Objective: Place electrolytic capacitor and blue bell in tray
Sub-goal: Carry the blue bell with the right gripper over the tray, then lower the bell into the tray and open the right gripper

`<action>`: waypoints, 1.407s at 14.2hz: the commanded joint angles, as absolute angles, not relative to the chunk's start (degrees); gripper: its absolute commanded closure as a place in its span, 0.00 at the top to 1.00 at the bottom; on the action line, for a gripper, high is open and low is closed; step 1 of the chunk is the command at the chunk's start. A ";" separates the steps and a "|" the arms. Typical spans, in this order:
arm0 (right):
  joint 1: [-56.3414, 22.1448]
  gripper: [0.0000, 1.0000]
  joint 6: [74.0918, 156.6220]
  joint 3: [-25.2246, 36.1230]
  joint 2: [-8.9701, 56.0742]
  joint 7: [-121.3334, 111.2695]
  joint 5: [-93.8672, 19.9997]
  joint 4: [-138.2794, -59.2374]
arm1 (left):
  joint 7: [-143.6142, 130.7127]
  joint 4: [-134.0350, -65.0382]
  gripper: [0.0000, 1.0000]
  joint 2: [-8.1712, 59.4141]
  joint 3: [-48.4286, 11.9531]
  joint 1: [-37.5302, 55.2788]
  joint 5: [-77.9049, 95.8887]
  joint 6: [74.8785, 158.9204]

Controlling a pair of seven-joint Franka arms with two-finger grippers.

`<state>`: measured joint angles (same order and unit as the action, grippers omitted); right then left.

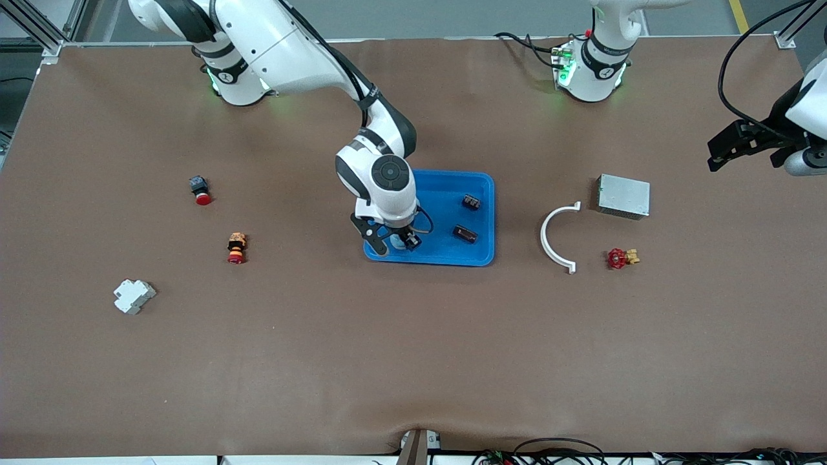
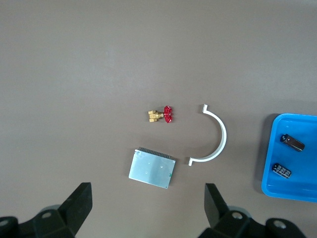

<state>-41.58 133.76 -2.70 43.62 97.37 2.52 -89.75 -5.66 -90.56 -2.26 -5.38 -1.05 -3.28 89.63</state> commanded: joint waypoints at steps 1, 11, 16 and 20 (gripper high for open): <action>-42.36 0.00 134.03 -2.20 44.30 98.96 3.52 -88.42 | -5.36 -90.53 1.00 -2.64 -5.36 -0.88 -2.73 89.30; -42.45 0.00 134.21 -2.20 44.56 98.96 3.52 -88.42 | -5.36 -90.53 1.00 -2.64 -5.36 -0.97 -2.55 89.38; -42.45 0.00 134.91 -2.20 44.91 98.96 3.69 -88.42 | -5.36 -90.53 1.00 -2.64 -5.36 -0.97 -2.55 89.38; -43.33 1.00 135.09 -2.11 45.26 98.96 6.14 -88.51 | -5.27 -90.53 1.00 -2.64 -5.36 -1.05 -2.55 89.38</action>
